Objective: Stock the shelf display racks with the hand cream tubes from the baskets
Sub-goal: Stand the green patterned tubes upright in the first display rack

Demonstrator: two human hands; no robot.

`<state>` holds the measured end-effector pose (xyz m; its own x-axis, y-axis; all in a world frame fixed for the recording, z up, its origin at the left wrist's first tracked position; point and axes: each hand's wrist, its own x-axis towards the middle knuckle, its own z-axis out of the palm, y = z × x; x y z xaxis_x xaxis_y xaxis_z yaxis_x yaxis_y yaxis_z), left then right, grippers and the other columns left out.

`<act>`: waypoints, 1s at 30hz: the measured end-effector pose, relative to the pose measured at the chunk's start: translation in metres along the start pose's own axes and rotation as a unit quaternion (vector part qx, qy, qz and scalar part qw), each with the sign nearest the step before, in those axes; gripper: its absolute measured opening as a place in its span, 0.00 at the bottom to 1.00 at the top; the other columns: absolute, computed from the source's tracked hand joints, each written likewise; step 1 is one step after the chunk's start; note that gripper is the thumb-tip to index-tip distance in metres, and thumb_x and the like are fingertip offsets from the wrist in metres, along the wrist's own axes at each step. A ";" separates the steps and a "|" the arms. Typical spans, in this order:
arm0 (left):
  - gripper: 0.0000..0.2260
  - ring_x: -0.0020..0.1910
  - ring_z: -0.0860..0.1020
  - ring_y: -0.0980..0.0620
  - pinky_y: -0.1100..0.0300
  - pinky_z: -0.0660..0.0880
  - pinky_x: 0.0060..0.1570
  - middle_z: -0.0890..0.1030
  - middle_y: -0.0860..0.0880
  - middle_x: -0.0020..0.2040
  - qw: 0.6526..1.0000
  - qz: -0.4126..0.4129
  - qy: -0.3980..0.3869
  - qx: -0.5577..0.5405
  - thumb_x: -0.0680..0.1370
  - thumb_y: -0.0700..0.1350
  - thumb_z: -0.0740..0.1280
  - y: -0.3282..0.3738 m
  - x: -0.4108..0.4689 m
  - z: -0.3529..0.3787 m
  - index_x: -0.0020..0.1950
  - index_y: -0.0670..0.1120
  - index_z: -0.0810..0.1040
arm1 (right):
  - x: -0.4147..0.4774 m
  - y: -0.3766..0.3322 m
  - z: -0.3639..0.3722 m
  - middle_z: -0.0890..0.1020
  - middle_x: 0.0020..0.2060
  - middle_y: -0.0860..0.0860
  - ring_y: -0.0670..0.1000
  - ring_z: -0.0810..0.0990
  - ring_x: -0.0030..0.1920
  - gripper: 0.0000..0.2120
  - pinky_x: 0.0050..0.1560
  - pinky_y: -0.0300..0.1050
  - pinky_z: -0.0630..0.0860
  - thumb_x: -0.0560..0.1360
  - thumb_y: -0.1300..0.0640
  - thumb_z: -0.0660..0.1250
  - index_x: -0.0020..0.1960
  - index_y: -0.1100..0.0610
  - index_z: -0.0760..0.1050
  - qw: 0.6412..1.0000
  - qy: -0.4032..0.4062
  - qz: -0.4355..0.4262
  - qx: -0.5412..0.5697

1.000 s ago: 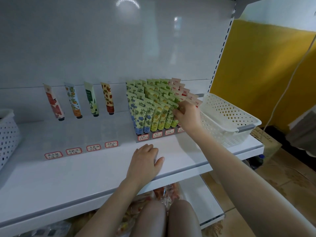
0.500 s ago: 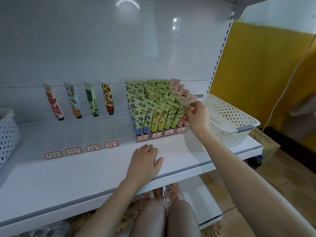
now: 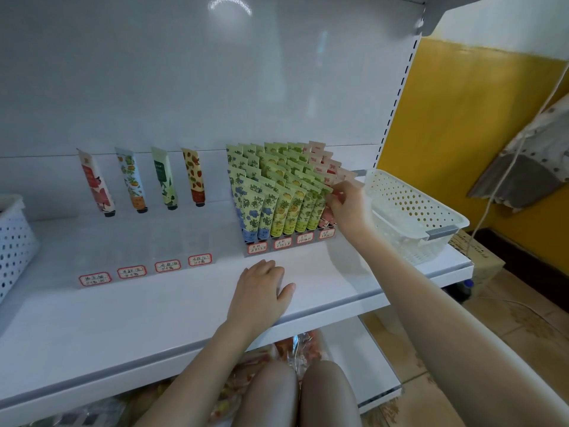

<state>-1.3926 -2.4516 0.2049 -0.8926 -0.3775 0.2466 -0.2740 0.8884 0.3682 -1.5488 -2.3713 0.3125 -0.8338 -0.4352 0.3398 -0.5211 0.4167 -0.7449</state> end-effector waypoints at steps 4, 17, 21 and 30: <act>0.39 0.61 0.70 0.49 0.59 0.63 0.61 0.76 0.47 0.60 1.000 0.000 -0.002 0.003 0.66 0.63 0.38 0.000 0.000 -0.002 0.58 0.43 0.76 | -0.002 0.001 0.000 0.81 0.43 0.64 0.62 0.81 0.43 0.08 0.47 0.57 0.78 0.78 0.65 0.60 0.54 0.66 0.74 1.000 -0.001 0.008 0.000; 0.32 0.52 0.74 0.46 0.55 0.68 0.53 0.78 0.46 0.49 1.000 0.000 0.002 0.007 0.70 0.61 0.43 0.003 -0.001 -0.003 0.50 0.41 0.78 | -0.013 0.019 0.006 0.82 0.44 0.58 0.57 0.78 0.42 0.09 0.42 0.50 0.75 0.78 0.60 0.59 0.52 0.63 0.75 1.000 0.011 0.001 -0.021; 0.31 0.51 0.75 0.44 0.53 0.70 0.52 0.80 0.43 0.48 1.000 -0.010 -0.003 0.000 0.71 0.60 0.45 0.006 -0.003 -0.007 0.47 0.39 0.79 | -0.040 0.040 0.011 0.81 0.47 0.57 0.58 0.79 0.47 0.10 0.49 0.53 0.76 0.79 0.58 0.59 0.55 0.61 0.75 0.996 -0.038 0.019 -0.075; 0.12 0.47 0.74 0.49 0.59 0.66 0.45 0.75 0.50 0.43 1.000 0.005 0.005 0.009 0.79 0.50 0.59 0.011 -0.013 -0.021 0.44 0.42 0.75 | -0.066 0.055 0.003 0.76 0.62 0.56 0.56 0.74 0.62 0.16 0.59 0.45 0.68 0.79 0.57 0.59 0.65 0.61 0.71 0.982 -0.105 0.036 -0.152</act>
<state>-1.3763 -2.4422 0.2250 -0.8918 -0.3712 0.2587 -0.2717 0.8965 0.3498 -1.5221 -2.3220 0.2469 -0.8313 -0.5372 0.1429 -0.5187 0.6572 -0.5468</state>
